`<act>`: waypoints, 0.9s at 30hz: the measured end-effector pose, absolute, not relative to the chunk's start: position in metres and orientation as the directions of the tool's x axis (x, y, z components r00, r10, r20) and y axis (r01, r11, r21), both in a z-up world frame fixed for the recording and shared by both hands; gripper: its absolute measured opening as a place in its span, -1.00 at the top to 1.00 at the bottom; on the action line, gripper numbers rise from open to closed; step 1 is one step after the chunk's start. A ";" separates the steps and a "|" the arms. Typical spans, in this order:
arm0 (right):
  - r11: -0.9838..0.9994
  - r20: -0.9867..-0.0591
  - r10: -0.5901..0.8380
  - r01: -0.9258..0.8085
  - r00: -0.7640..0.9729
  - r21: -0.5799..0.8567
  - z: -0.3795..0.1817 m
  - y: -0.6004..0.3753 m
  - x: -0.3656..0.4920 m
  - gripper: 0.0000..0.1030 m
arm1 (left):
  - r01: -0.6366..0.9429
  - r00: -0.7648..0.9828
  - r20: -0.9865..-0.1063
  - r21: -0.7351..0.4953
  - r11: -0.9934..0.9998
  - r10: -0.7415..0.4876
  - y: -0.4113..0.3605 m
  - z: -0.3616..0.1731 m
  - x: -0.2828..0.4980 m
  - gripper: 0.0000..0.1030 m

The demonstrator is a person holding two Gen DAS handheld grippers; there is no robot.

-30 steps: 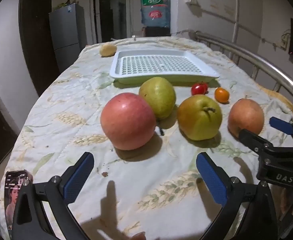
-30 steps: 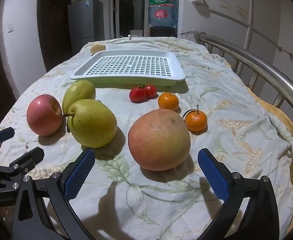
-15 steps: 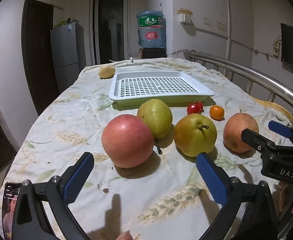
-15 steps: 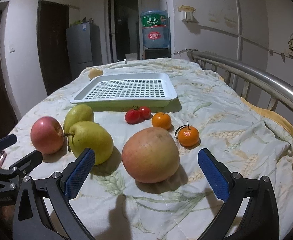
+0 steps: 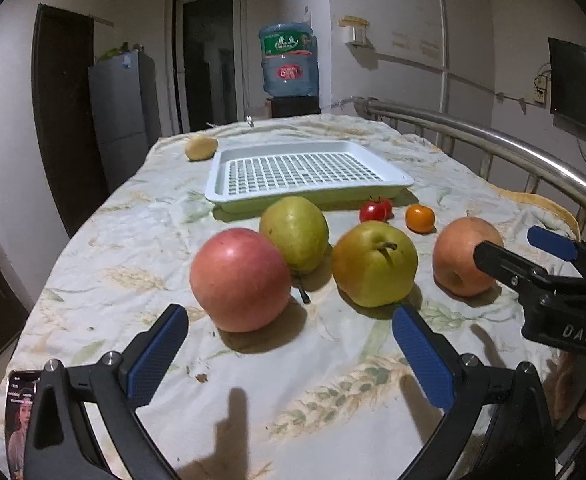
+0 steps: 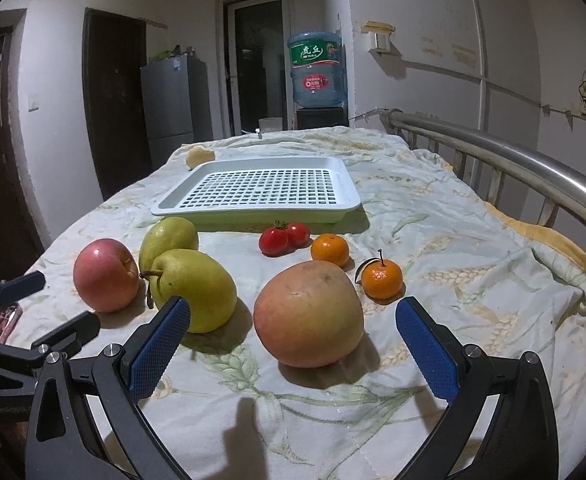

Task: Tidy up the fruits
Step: 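Move both grippers toward the fruits in front of the tray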

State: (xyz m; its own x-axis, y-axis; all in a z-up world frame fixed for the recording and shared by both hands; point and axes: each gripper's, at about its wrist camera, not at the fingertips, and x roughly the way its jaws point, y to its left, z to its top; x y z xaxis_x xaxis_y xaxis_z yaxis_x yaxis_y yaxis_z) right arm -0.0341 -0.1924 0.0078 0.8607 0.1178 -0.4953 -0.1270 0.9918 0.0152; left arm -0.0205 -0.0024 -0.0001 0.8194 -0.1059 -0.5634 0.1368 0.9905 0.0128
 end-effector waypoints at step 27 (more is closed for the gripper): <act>0.984 -0.541 0.148 -0.177 0.828 -0.001 0.012 -0.189 -0.032 -1.00 | 0.165 0.768 -0.620 -0.051 0.985 -0.161 -0.005 0.001 -0.012 -1.00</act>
